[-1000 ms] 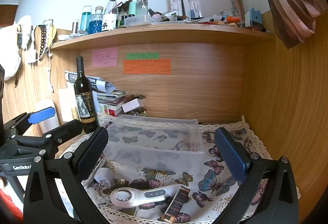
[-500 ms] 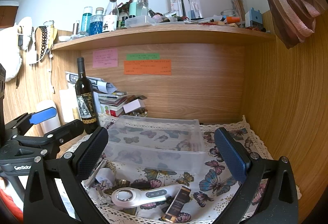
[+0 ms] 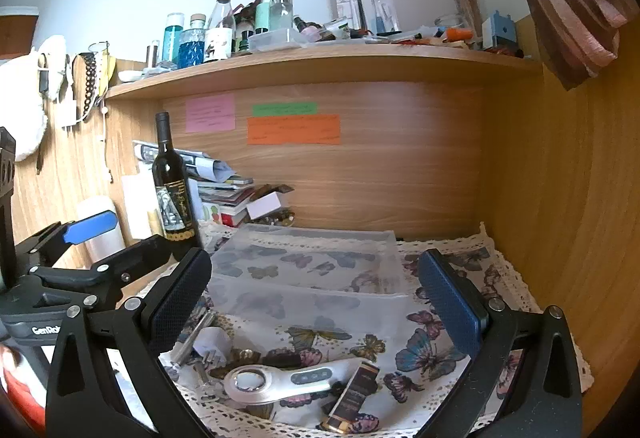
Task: Organize rigid objects
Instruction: 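Grasp the silver metal cylinder with the left gripper while the right gripper grasps the black-gold perfume bottle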
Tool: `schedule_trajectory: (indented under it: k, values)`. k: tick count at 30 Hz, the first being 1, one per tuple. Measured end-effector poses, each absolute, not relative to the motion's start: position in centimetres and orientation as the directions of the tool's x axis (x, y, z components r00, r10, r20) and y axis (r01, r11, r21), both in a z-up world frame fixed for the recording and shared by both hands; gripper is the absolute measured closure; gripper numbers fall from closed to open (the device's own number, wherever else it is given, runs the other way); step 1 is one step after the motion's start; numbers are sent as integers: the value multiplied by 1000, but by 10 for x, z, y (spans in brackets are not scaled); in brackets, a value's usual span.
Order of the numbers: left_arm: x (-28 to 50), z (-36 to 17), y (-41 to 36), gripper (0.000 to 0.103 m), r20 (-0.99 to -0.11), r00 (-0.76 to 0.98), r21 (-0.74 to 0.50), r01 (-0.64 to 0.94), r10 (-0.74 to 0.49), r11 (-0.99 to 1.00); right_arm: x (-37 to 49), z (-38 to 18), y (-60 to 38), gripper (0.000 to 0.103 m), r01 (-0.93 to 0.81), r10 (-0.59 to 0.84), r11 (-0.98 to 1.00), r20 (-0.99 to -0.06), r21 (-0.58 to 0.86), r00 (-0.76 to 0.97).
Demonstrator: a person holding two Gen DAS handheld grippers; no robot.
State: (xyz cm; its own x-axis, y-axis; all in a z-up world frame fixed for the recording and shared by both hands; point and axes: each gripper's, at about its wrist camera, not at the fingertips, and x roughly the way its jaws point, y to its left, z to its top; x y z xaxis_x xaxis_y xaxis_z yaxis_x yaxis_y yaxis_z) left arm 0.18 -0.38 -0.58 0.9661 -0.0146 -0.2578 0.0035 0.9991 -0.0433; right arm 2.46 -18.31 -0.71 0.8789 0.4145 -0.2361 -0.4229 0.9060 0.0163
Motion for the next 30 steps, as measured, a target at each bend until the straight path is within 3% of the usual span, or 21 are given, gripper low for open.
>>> schedule_trajectory:
  k: [4,6,7,13,23,27,30]
  values:
    - [3,-7,0,3,-267,963,-65,15,-32,998,26,-8,-184,0,-440,435,898,-235,33,869]
    - [6,-8,3,14,-282,959,-71,13,-32,997,27,-10,-185,0,-442,438,896,-236,37,868]
    - [8,-8,5,15,-293,956,-76,12,-34,997,28,-10,-186,1,-441,438,896,-237,39,868]
    - [16,-19,28,21,-350,937,-93,-30,-4,995,36,-20,-193,21,-418,407,908,-286,24,868]
    - [41,-75,59,41,-564,826,-91,-84,18,992,62,-59,-218,39,-349,323,937,-447,26,834]
    - [50,-97,60,56,-637,771,-103,-74,-9,992,70,-76,-223,43,-346,327,936,-515,63,792]
    - [55,-111,58,57,-686,726,-118,-55,-41,992,72,-88,-224,43,-346,330,935,-551,77,767]
